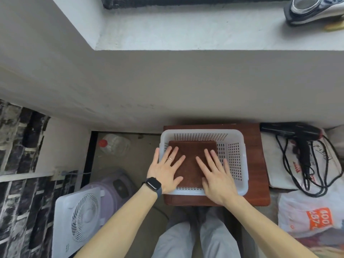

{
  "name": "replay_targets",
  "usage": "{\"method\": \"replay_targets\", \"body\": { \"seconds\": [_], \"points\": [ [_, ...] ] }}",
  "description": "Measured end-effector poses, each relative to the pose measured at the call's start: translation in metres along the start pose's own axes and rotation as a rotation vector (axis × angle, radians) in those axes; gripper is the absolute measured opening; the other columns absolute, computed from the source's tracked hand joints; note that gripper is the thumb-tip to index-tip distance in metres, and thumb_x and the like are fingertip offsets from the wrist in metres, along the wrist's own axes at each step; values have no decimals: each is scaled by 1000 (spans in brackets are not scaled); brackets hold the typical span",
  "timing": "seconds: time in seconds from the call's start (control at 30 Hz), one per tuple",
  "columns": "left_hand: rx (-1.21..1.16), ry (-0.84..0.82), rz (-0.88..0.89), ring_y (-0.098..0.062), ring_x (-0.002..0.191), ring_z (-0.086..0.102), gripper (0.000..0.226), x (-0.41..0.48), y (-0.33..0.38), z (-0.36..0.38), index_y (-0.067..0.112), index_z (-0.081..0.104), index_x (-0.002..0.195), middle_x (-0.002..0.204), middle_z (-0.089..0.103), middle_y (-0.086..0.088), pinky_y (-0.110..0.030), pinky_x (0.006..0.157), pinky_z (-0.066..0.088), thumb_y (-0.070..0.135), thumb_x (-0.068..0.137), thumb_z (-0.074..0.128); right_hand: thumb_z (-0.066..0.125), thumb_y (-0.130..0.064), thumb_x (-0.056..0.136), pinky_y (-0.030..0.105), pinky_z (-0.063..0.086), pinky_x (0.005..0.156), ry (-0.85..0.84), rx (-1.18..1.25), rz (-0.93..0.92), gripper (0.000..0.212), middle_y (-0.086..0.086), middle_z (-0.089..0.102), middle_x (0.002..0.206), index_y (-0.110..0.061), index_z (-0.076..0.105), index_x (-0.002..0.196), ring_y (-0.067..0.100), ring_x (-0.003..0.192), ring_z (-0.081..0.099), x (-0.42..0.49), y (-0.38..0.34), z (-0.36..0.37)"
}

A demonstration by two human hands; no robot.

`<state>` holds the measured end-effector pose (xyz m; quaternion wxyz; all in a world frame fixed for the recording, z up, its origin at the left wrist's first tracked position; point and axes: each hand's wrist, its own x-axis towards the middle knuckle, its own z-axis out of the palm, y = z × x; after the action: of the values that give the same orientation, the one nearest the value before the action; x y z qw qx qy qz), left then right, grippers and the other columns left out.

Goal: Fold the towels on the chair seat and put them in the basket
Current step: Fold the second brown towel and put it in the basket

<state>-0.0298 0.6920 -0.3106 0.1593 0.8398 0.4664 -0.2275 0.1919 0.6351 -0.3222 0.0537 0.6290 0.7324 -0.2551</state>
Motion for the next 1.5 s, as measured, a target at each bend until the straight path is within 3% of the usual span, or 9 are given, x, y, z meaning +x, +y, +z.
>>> {"method": "replay_targets", "body": {
  "seconds": [0.27,0.77,0.87,0.97,1.07,1.13,1.23,1.37,1.5],
  "points": [
    [156,-135,-68,-33,148,-19,98,27,-2,-2,36,-19,151,161,-18,-13,-66,108,-20,82,82,31,35,-51,90,61,-14,117,-310,-73,106,81,-5,-26,163,-43,-15,154,17,149,-26,41,13,-14],
    [160,-267,-203,-33,147,-23,109,43,13,-1,37,-24,149,160,-25,-9,-67,110,-16,78,79,49,36,-56,92,61,-8,119,-469,-120,105,84,-5,-32,161,-42,-20,153,22,150,-25,54,15,-20],
    [123,-220,-195,-32,149,-18,100,31,16,-9,38,-16,152,162,-20,-5,-64,114,-10,73,83,48,41,-49,94,60,-6,118,-509,-166,73,83,-1,-27,163,-39,-14,155,26,151,-20,54,13,-34],
    [49,-147,-214,-29,150,-8,79,8,23,-20,32,4,156,164,-7,-5,-60,117,-2,55,93,47,44,-44,95,58,1,121,-444,-168,28,71,1,-6,168,-39,9,158,29,154,-5,46,9,-53],
    [-178,-52,-344,-27,146,19,53,-25,33,-26,22,39,145,156,31,-9,-52,116,16,41,96,43,44,-42,96,49,18,122,-363,-134,-98,54,1,28,162,-39,39,149,26,151,17,27,-3,-72],
    [-360,-4,-457,-27,132,39,44,-57,36,-30,24,51,135,139,51,-6,-45,107,33,41,96,41,47,-40,96,40,29,118,-341,-37,-226,46,-6,44,153,-39,51,141,21,145,31,13,-20,-85],
    [-620,93,-698,-27,121,50,39,-128,40,-22,31,54,130,128,58,-2,-41,99,40,42,95,41,53,-35,96,22,30,109,-305,22,-475,36,-13,57,138,-36,63,131,13,133,46,-9,-69,-105],
    [-983,305,-1065,-25,121,52,35,-239,53,5,26,57,129,126,60,-4,-31,98,39,36,97,48,56,-34,96,15,34,99,-308,25,-772,31,-16,61,129,-37,67,125,9,123,51,-45,-159,-125],
    [-1102,548,-1389,-21,110,62,29,-366,89,23,20,65,122,118,69,-3,-17,82,37,25,96,53,64,-25,92,7,28,84,-366,-43,-1123,27,-11,70,113,-28,73,117,10,108,55,-105,-265,-123]
  ]
}}
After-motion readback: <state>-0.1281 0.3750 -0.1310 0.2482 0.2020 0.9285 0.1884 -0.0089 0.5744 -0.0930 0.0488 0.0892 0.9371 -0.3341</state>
